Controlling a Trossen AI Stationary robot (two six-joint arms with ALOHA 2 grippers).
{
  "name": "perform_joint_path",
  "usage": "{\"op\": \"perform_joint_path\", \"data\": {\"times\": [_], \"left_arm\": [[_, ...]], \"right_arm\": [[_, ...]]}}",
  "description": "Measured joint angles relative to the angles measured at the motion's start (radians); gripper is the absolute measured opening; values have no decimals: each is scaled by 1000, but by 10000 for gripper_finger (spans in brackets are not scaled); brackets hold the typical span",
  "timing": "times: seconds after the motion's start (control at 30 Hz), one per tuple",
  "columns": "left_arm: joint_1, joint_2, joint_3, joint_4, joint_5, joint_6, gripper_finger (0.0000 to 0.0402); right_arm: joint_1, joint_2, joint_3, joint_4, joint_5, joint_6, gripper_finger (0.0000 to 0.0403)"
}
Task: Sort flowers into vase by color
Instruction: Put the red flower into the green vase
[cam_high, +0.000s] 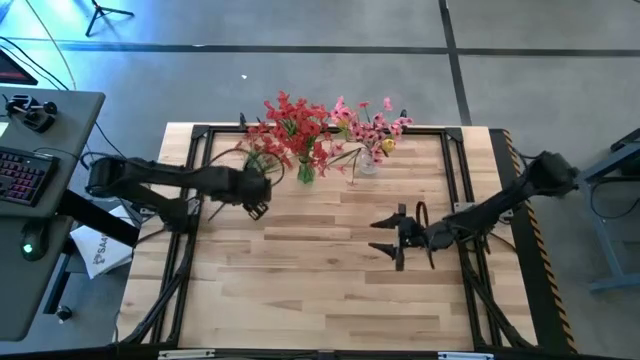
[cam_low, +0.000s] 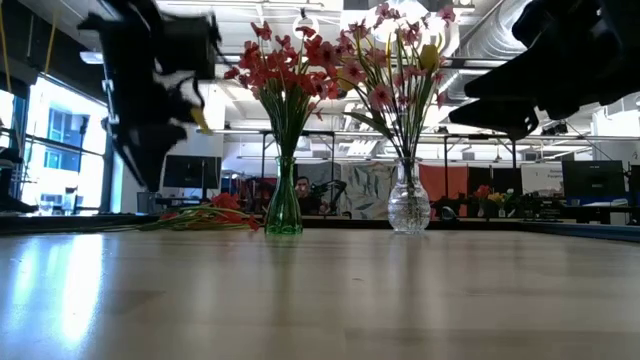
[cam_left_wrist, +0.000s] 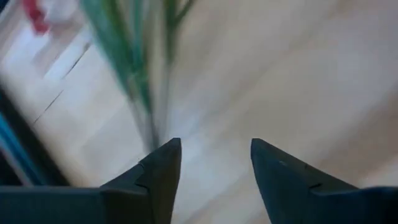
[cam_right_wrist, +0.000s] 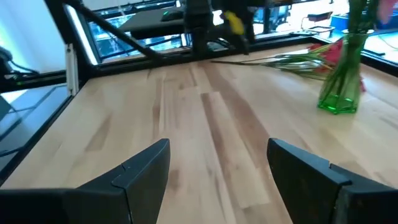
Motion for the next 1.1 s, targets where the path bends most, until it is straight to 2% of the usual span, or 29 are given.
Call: {"op": "perform_joint_path", "data": {"times": [0.17, 0.4, 0.53, 0.67, 0.73, 0.9, 1.1], "left_arm": [[143, 45, -68, 22, -14, 29, 203], [264, 87, -160, 132, -12, 122, 191], [288, 93, -181, 148, -11, 162, 140], [293, 93, -181, 144, 65, 190, 45], [283, 92, -180, 139, 116, 191, 13], [173, 72, -159, 19, 238, 72, 4], [-41, -25, -56, -217, 240, -143, 1]], "right_arm": [[20, 28, 16, -3, -1, -27, 264], [20, 27, 17, -7, 0, -38, 264], [20, 27, 17, -7, 0, -38, 264], [18, 27, 17, -6, 8, -31, 264], [17, 27, 17, -4, 9, -24, 264], [17, 27, 17, -2, 9, -4, 264], [17, 27, 17, -1, 9, -4, 264]]}}
